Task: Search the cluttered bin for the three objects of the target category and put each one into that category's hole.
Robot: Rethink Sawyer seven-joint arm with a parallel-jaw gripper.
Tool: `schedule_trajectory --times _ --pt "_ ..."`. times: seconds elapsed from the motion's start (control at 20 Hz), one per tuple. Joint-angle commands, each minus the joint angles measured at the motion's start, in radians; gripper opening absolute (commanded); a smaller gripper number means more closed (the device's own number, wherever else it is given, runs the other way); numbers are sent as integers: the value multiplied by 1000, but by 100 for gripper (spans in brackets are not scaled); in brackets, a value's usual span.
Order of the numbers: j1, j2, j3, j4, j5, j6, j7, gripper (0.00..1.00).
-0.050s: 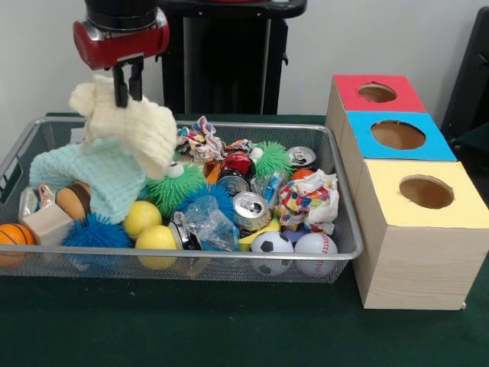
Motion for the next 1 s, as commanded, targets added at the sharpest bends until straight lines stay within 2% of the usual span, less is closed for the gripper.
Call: schedule_trajectory --times 0.05,0.2,0.5,0.8,1.0 --pt "38 41 -27 -55 -78 9 7 100" --pt "44 45 -32 -59 -80 30 0 100" --pt "52 81 -28 -39 -21 29 48 100" --pt "58 107 -17 26 55 -49 130 100" --pt "45 128 11 87 118 -160 171 100"
